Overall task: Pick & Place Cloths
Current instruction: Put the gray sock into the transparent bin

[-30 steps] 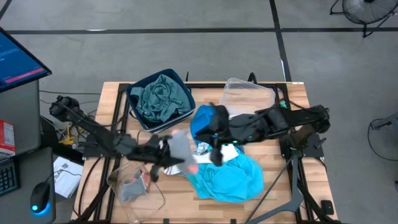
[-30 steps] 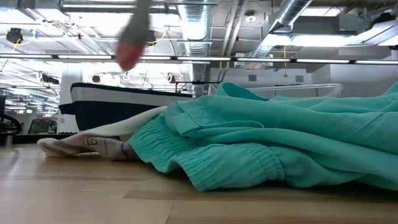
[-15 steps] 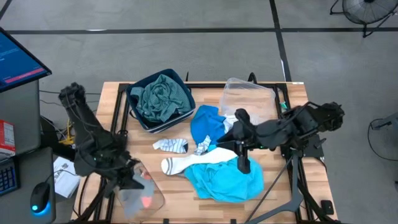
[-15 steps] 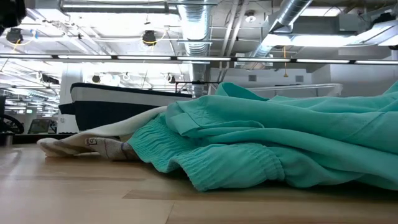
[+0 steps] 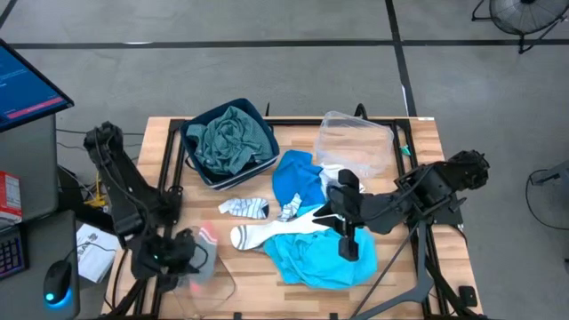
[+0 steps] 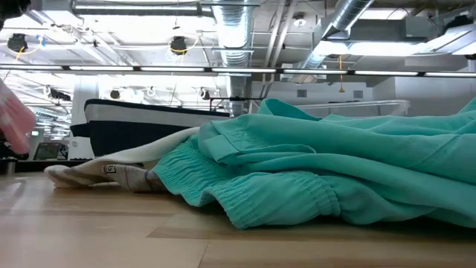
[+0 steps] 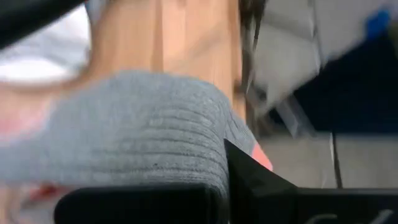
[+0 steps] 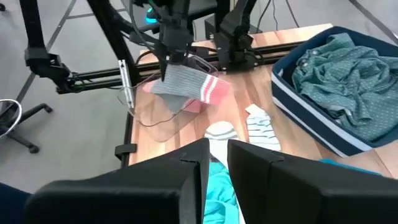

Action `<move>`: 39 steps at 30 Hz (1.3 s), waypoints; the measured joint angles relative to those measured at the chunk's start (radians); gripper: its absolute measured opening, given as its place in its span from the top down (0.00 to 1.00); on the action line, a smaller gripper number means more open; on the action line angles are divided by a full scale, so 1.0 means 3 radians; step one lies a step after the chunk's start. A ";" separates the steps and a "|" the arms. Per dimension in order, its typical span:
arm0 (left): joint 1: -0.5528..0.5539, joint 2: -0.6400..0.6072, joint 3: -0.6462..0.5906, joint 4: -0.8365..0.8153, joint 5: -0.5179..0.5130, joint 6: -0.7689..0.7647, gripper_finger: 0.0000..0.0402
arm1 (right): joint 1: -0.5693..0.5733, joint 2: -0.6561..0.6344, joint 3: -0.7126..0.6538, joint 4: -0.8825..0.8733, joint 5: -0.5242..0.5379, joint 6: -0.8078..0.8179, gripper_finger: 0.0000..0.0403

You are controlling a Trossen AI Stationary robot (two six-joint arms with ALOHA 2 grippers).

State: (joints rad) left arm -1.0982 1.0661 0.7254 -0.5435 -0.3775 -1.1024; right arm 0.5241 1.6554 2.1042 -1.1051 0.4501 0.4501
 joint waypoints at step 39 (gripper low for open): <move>0.0175 -0.0432 0.0920 -0.0052 0.0558 -0.0162 1.00 | -0.0381 0.0005 -0.0002 -0.0074 -0.0012 -0.0049 0.86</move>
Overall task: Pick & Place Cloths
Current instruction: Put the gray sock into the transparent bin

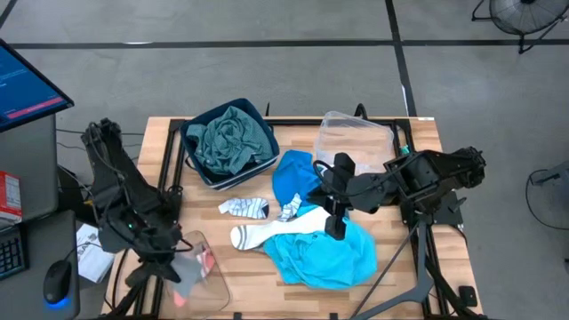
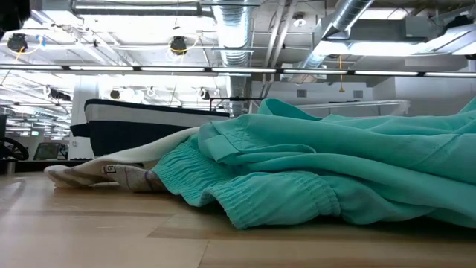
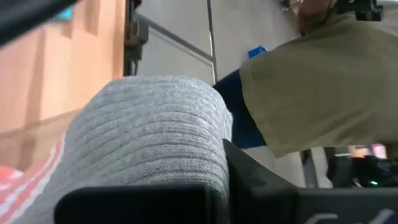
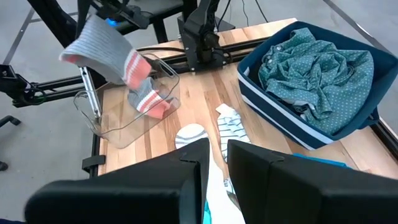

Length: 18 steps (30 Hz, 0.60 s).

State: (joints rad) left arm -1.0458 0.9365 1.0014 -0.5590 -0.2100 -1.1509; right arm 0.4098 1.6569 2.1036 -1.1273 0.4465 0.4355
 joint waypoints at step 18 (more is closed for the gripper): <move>0.0000 0.1021 -0.0002 -0.0450 0.0324 -0.0011 0.99 | 0.0148 0.0000 0.0000 -0.0171 0.0001 0.0033 0.86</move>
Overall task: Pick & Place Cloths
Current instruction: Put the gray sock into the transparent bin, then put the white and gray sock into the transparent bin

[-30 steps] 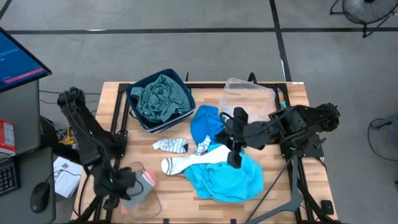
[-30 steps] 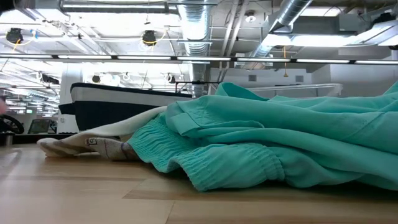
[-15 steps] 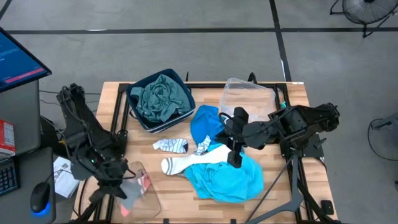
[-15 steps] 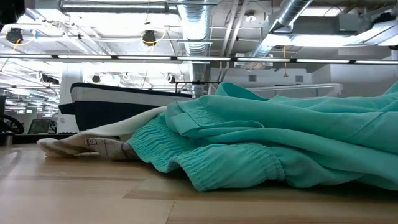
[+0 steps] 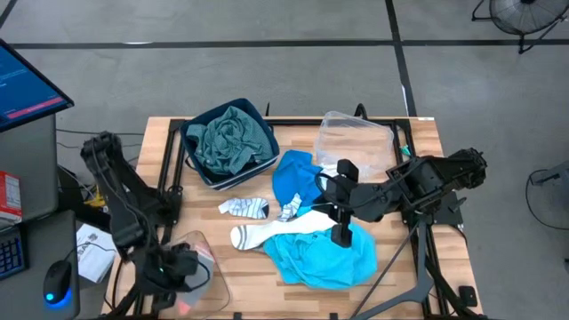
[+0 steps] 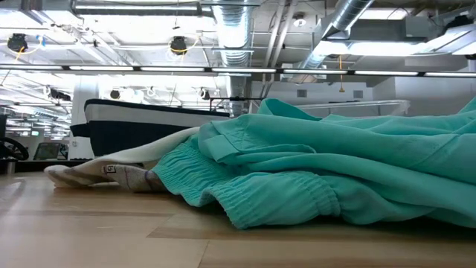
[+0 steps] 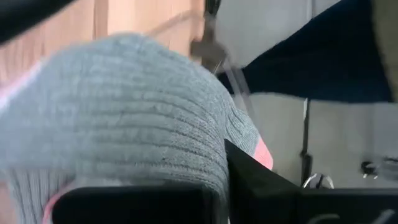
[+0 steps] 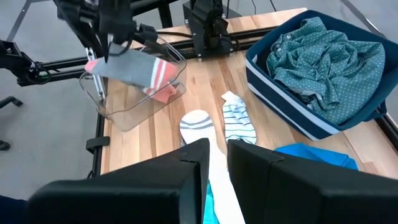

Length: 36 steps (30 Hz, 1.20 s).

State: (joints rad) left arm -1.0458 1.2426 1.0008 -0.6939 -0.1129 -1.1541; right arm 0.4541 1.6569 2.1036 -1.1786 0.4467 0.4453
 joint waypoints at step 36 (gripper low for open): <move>0.0740 -0.1119 -0.0001 0.1414 -0.2071 0.2069 0.52 | -0.0709 0.1727 0.0003 0.0457 -0.0881 -0.1355 0.37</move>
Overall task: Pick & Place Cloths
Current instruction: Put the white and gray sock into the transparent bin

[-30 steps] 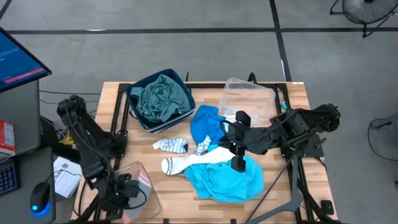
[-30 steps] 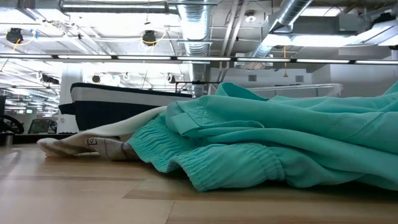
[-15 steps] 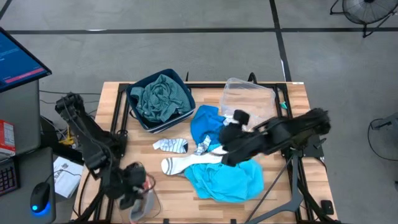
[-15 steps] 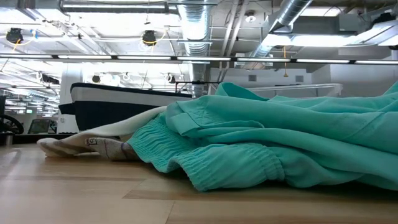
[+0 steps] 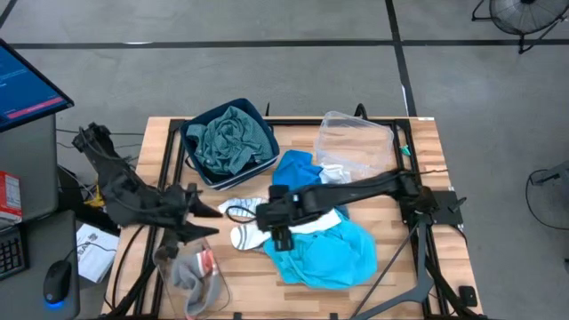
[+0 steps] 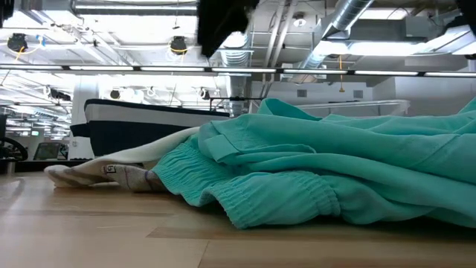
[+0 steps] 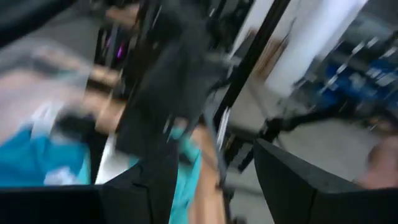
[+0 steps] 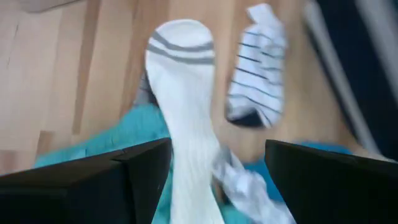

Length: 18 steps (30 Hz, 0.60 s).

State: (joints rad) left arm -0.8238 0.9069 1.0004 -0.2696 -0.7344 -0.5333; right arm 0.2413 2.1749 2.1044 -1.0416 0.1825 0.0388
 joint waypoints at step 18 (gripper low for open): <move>-0.0029 0.0102 0.0001 0.0239 0.0004 0.0280 0.53 | -0.0093 0.0948 0.0000 0.0504 -0.0232 -0.0202 0.38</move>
State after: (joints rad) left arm -0.8326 0.9377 1.0008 -0.1978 -0.7330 -0.4494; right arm 0.2134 2.4594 2.1044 -0.8902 0.1128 -0.0218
